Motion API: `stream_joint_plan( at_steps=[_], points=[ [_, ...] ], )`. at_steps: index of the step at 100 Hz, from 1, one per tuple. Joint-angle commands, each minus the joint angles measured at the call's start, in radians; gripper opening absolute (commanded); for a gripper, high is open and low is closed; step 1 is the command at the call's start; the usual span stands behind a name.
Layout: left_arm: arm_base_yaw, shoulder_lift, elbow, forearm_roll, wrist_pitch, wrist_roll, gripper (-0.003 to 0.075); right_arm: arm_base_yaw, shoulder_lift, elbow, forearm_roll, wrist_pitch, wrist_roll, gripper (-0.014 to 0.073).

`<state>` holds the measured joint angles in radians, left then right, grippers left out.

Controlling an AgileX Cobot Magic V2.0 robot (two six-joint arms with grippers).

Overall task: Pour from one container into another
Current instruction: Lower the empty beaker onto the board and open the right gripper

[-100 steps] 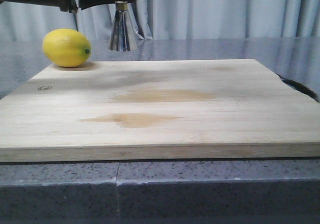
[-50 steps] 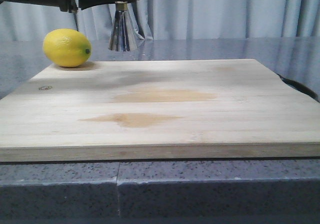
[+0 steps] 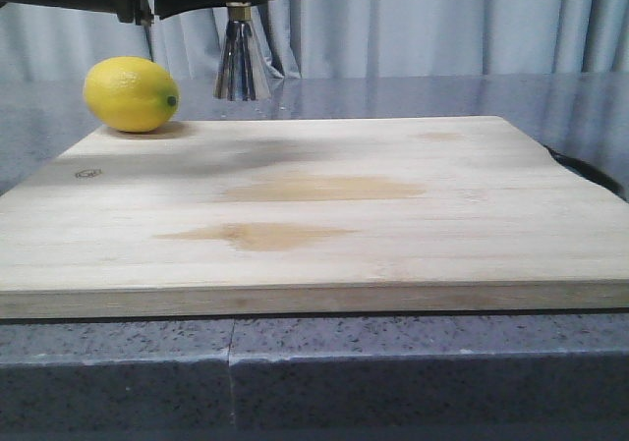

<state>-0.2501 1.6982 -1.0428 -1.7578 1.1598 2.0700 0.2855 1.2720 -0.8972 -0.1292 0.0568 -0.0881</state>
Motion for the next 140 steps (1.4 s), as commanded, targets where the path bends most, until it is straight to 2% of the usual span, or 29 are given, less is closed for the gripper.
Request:
stream_joint_plan(
  at_steps=[1,28,48,77,106,140],
  points=[
    [0.001,-0.051,-0.029,-0.092,0.098,-0.007,0.025,-0.034,-0.036,0.061,0.07,-0.21,0.005,0.032],
    [0.001,-0.051,-0.029,-0.092,0.098,-0.007,0.025,-0.036,-0.007,0.276,0.091,-0.562,0.108,0.032],
    [0.001,-0.051,-0.029,-0.092,0.098,-0.007,0.025,-0.036,0.093,0.291,0.042,-0.608,0.108,0.032],
    [0.001,-0.051,-0.029,-0.092,0.098,-0.007,0.025,-0.036,0.205,0.291,-0.018,-0.78,0.108,0.032],
    [0.001,-0.051,-0.029,-0.092,0.098,-0.007,0.025,-0.026,0.277,0.291,-0.019,-0.832,0.118,0.032],
    [0.001,-0.051,-0.029,-0.092,0.098,-0.007,0.025,-0.024,0.281,0.291,-0.055,-0.785,0.118,0.032]
  ],
)
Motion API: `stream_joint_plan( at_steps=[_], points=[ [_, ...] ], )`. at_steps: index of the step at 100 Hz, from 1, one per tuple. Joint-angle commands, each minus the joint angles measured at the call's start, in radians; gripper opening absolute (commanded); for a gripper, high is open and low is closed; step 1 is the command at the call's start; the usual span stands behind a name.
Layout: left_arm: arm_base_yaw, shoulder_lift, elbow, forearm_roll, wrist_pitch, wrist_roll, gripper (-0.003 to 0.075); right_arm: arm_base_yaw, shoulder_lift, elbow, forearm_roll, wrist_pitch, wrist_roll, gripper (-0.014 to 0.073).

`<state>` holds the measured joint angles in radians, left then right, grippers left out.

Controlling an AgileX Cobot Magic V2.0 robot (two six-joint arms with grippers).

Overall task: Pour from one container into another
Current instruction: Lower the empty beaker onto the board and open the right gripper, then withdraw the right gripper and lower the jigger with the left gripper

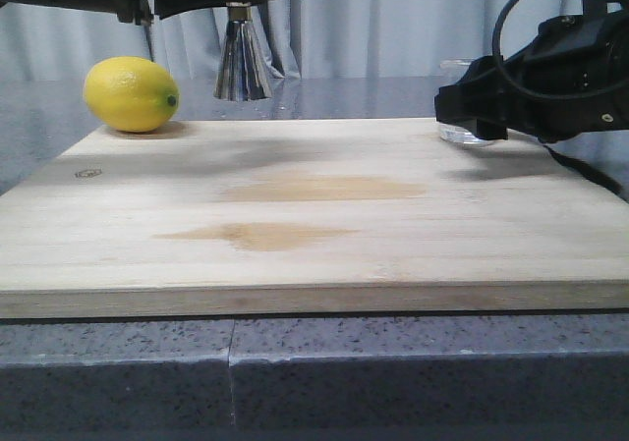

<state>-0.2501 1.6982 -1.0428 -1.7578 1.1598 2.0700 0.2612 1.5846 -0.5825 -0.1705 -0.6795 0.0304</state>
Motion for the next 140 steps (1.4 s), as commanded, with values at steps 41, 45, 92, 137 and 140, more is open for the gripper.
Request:
stream_joint_plan(
  at_steps=[41,45,92,137,140],
  points=[
    [0.001,-0.051,-0.029,-0.092,0.098,-0.007,0.025,0.0,-0.032,-0.024,-0.016,-0.045,0.0,0.0389],
    [0.001,-0.051,-0.029,-0.092,0.098,-0.007,0.025,0.0,-0.036,-0.024,-0.016,-0.045,0.0,0.0442],
    [0.001,-0.051,-0.029,-0.092,0.098,-0.007,0.025,0.012,-0.301,-0.026,-0.151,0.503,0.286,0.0585],
    [0.001,-0.051,-0.029,-0.092,0.098,-0.007,0.025,0.106,-0.614,-0.103,-0.121,1.254,0.286,0.0585],
    [0.001,-0.051,-0.029,-0.092,0.098,-0.007,0.025,0.106,-0.632,-0.103,-0.121,1.267,0.284,0.0585]
  ],
)
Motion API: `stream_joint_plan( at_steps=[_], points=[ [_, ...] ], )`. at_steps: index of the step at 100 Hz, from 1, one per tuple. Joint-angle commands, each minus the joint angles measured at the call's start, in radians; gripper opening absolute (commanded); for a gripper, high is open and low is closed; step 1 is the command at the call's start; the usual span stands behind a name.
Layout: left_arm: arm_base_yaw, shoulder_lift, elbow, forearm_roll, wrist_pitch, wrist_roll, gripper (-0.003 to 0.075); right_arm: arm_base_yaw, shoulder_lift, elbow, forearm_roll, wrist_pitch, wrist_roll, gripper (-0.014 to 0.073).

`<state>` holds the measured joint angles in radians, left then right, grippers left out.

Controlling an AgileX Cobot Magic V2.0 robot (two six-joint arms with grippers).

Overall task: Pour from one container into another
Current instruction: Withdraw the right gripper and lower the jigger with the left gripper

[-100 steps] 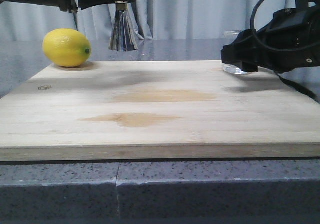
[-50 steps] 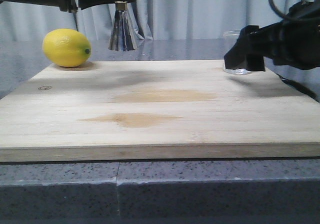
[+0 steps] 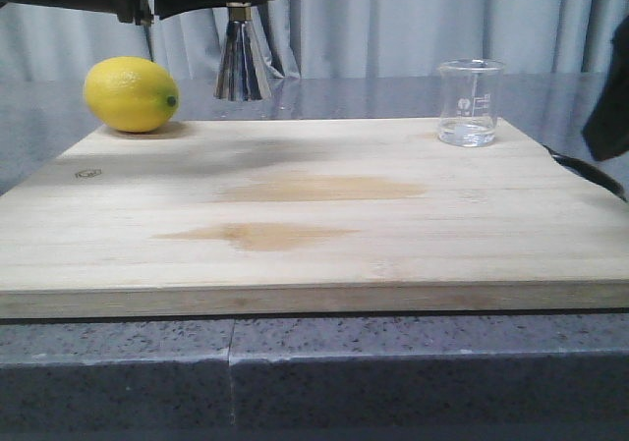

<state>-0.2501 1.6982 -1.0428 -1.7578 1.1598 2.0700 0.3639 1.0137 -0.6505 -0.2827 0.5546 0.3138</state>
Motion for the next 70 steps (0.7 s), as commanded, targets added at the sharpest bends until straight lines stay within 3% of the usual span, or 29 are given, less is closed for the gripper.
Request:
stream_joint_plan(
  at_steps=[1,70],
  points=[
    [0.001,-0.051,-0.029,-0.092,0.098,-0.007,0.025,0.003,-0.065,-0.035,-0.009,0.035,-0.002,0.0585],
    [-0.001,-0.051,-0.029,-0.092,0.1,-0.007,0.025,0.003,-0.152,-0.035,-0.023,0.063,-0.008,0.0585]
  ],
)
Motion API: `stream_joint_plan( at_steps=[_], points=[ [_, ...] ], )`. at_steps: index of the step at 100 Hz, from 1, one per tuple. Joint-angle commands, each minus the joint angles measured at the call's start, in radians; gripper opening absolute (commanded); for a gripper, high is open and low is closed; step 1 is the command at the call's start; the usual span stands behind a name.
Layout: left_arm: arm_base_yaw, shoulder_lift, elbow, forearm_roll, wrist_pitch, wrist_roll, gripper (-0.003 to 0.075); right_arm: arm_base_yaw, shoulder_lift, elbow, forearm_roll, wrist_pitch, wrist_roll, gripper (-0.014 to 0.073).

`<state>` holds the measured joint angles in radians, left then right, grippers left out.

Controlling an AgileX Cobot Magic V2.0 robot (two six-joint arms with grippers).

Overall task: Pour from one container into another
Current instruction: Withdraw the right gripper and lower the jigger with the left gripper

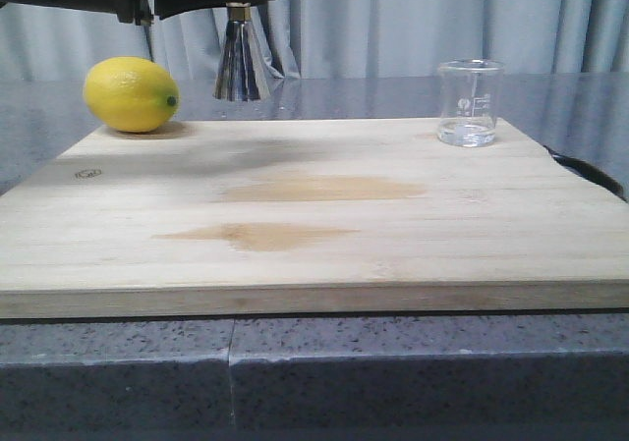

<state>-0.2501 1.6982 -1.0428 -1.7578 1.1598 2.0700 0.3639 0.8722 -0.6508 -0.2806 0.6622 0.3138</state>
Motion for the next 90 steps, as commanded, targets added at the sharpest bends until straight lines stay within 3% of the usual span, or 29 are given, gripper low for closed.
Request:
stream_joint_plan(
  at_steps=[1,90],
  points=[
    [-0.001,-0.051,-0.029,-0.092,0.1,-0.007,0.025,0.003,-0.011,-0.035,-0.026,-0.045,-0.008,0.0585],
    [-0.061,0.038,-0.025,-0.041,0.107,0.04,0.025,0.003,-0.011,-0.035,-0.028,-0.06,-0.008,0.0585]
  ],
)
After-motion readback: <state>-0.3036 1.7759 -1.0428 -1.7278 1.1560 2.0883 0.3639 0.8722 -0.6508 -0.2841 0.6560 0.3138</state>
